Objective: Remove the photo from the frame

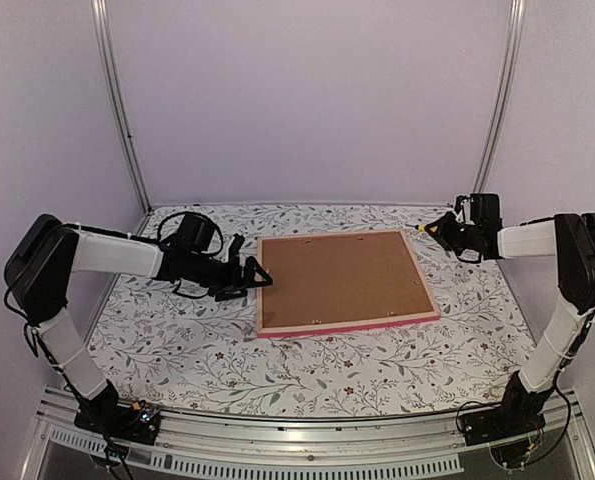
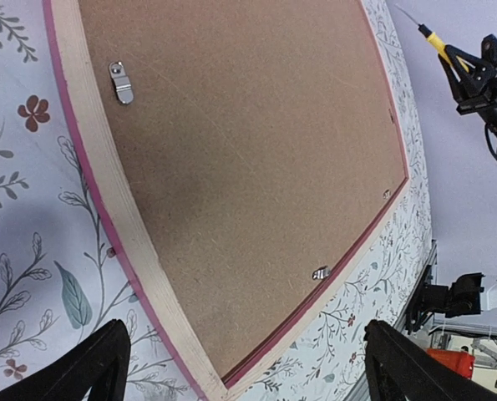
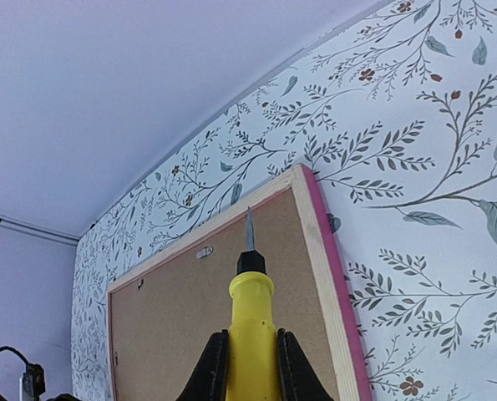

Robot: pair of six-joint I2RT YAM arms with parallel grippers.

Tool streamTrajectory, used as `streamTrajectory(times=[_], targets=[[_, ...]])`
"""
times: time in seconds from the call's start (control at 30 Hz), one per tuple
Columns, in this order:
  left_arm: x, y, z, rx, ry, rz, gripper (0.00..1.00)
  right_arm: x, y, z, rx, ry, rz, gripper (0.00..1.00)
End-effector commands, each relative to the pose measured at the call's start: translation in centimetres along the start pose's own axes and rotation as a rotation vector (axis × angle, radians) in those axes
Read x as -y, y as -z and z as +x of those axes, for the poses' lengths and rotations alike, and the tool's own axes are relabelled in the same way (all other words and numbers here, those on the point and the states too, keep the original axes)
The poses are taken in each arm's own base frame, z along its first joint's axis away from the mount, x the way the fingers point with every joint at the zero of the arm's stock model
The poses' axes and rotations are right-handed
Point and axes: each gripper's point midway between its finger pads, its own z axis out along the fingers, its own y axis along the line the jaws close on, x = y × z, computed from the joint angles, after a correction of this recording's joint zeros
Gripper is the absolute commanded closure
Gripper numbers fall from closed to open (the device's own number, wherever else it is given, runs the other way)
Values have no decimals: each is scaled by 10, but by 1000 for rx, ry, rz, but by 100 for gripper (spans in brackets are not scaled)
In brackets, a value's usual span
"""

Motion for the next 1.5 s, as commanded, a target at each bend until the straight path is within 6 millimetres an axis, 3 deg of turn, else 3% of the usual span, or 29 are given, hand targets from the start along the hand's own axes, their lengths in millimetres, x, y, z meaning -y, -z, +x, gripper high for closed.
streamTrajectory(times=[0.0, 0.27, 0.6, 0.7, 0.97, 1.47], targets=[[5, 10, -5, 24, -16, 14, 1, -4, 15, -28, 72, -56, -103, 100], [6, 13, -6, 28, -20, 9, 1, 42, 18, -41, 96, -166, -119, 100], [8, 13, -8, 31, -22, 12, 1, 84, 5, -30, 43, -265, -100, 100], [7, 13, -7, 30, -23, 13, 1, 92, 4, -28, 39, -273, -84, 99], [5, 13, -4, 27, -20, 9, 1, 113, -1, -17, 17, -291, -14, 84], [4, 13, -3, 28, -19, 10, 1, 127, 2, -5, -17, -254, 70, 73]])
